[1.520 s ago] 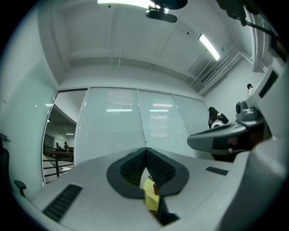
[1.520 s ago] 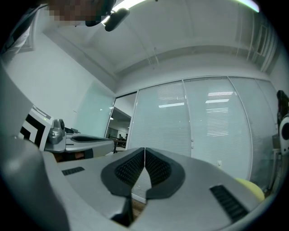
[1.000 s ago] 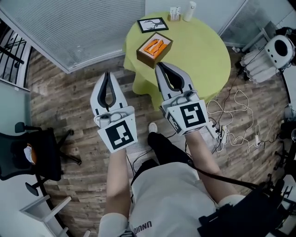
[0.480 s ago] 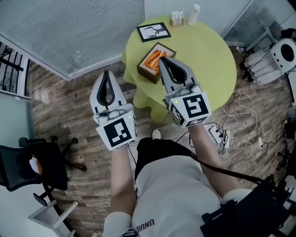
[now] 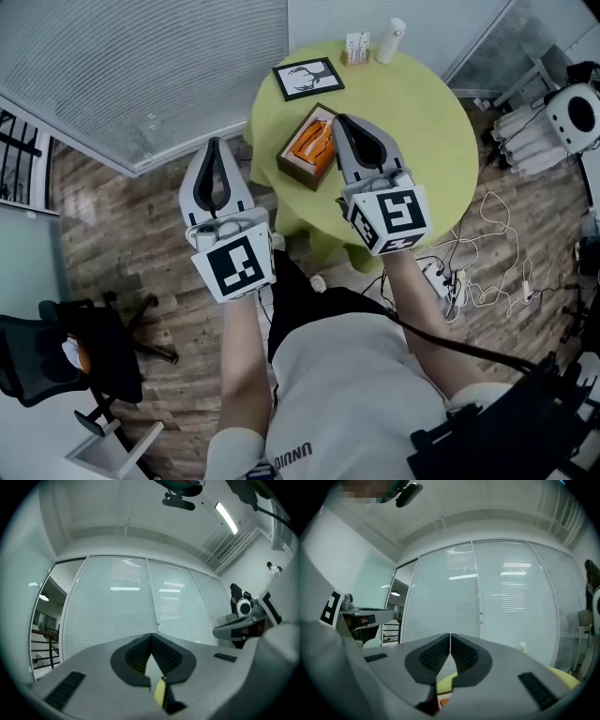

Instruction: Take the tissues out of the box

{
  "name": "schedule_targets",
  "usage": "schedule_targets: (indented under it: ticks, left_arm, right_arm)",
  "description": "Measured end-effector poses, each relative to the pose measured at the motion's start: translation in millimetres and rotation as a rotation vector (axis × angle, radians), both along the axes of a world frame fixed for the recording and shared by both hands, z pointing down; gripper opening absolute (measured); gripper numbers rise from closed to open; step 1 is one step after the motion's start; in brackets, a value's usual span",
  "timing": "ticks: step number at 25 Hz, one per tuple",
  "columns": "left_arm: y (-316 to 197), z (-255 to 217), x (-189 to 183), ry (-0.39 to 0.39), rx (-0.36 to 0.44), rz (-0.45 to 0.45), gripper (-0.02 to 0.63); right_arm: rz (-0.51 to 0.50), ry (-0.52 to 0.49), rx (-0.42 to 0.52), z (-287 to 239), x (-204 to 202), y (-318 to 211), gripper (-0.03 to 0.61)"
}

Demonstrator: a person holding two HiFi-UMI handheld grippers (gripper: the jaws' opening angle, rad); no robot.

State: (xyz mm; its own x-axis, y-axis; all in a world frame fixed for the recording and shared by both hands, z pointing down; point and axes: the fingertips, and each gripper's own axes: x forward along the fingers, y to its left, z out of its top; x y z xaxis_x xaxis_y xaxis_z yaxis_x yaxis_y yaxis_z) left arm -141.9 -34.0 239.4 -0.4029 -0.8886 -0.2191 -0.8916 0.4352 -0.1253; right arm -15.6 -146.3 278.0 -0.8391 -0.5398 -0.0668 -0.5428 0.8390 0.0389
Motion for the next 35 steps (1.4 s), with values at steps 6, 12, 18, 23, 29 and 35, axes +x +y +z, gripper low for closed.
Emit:
schedule_targets:
  ticks: [6, 12, 18, 23, 29, 35]
  left_arm:
    - [-48, 2, -15, 0.003, -0.002, 0.087, 0.012]
    - [-94, 11, -27, 0.026, -0.012, 0.188, 0.012]
    - [-135, 29, -37, 0.042, -0.047, 0.279, 0.012]
    - [-162, 40, -42, 0.049, -0.073, 0.332, 0.012]
    - [-183, 54, -48, 0.067, -0.101, 0.366, 0.012]
    - [-196, 63, -49, 0.077, -0.116, 0.397, 0.012]
  right_arm:
    - [0.076, 0.023, -0.043, 18, -13, -33, 0.021]
    - [0.16, 0.052, -0.105, 40, -24, -66, 0.021]
    - [0.217, 0.091, -0.152, 64, -36, -90, 0.021]
    - [0.261, 0.121, -0.196, 84, -37, -103, 0.021]
    - [0.303, 0.15, -0.228, 99, -36, -114, 0.021]
    - [0.326, 0.152, -0.253, 108, -36, -121, 0.021]
